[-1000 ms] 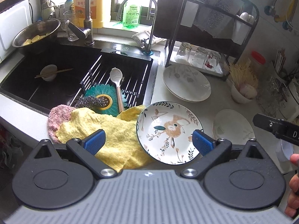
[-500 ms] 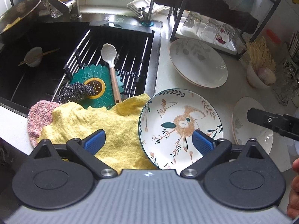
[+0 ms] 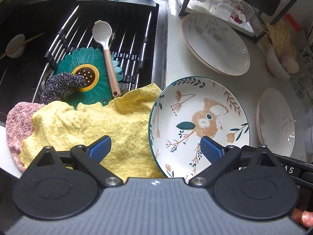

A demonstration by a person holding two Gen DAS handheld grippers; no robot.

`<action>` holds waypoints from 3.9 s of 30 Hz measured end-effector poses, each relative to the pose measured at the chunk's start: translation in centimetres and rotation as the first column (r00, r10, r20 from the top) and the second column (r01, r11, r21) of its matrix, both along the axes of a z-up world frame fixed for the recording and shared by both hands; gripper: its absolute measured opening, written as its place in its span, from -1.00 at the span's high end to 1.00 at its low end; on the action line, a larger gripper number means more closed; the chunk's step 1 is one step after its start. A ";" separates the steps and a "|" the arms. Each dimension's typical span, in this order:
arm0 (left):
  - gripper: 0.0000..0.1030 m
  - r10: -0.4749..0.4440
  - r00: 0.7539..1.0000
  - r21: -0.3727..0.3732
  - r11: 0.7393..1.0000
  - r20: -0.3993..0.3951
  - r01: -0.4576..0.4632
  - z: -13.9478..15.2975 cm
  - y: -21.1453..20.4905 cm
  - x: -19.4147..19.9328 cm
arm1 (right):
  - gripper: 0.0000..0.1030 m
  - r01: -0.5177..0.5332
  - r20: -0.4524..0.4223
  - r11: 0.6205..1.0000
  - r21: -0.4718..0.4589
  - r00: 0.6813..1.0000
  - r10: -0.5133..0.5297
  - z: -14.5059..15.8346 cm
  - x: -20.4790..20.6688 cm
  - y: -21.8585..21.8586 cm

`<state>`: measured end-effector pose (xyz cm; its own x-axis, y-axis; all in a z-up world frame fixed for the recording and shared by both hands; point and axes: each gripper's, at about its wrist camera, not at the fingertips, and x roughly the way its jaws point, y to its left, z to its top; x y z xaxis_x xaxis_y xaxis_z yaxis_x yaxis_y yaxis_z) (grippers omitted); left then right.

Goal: Organize plates and bowls

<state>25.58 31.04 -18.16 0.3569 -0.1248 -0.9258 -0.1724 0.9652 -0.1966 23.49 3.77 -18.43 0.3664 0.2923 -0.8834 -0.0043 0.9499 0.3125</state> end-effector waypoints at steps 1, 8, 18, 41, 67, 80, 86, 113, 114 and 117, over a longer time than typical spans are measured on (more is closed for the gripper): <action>-0.88 -0.008 1.000 0.004 1.000 -0.007 0.008 -0.3 0.0 0.4 | 0.45 0.020 -0.008 1.000 -0.012 1.000 -0.020 -0.3 0.1 -0.2; -0.70 -0.046 0.998 0.023 0.999 -0.043 0.047 -2.1 0.1 3.0 | 0.45 0.101 -0.039 0.995 -0.005 0.994 -0.101 -1.8 0.6 -1.0; 0.14 -0.084 0.995 0.007 0.996 -0.044 0.084 -3.0 0.7 4.3 | 0.51 0.135 -0.050 0.990 0.050 0.990 -0.132 -2.8 1.3 -0.1; 0.76 -0.067 0.996 -0.007 0.998 0.060 0.068 -1.2 -0.1 2.3 | 0.67 0.054 0.028 0.996 0.074 0.998 -0.057 -1.9 2.1 -1.6; 0.76 -0.004 0.950 -0.063 0.998 0.311 0.025 7.0 -5.3 -0.6 | 0.67 -0.022 0.319 0.995 0.096 0.948 -0.010 6.4 -0.2 -7.3; 0.76 -0.026 0.944 -0.058 0.997 0.329 0.048 8.8 -11.2 -1.3 | 0.67 -0.002 0.362 0.996 0.088 0.932 -0.030 8.4 -1.3 -12.6; 0.76 -0.030 0.948 -0.058 0.997 0.317 0.050 8.3 -14.1 0.7 | 0.67 -0.002 0.385 0.998 0.066 0.923 -0.024 8.0 0.5 -15.0; 0.71 0.004 1.000 -0.013 1.000 0.029 -0.003 -1.7 -22.1 5.5 | 0.67 -0.161 0.265 0.972 -0.170 0.943 0.202 -0.6 4.8 -18.8; 0.71 0.001 1.000 -0.012 1.000 0.025 0.000 -1.7 -22.2 5.7 | 0.67 -0.164 0.268 0.970 -0.179 0.941 0.209 -0.6 4.9 -18.7; 0.71 -0.012 1.000 0.001 1.000 0.021 0.012 -1.8 -22.5 6.0 | 0.67 -0.168 0.267 0.967 -0.191 0.939 0.216 -1.0 5.0 -18.6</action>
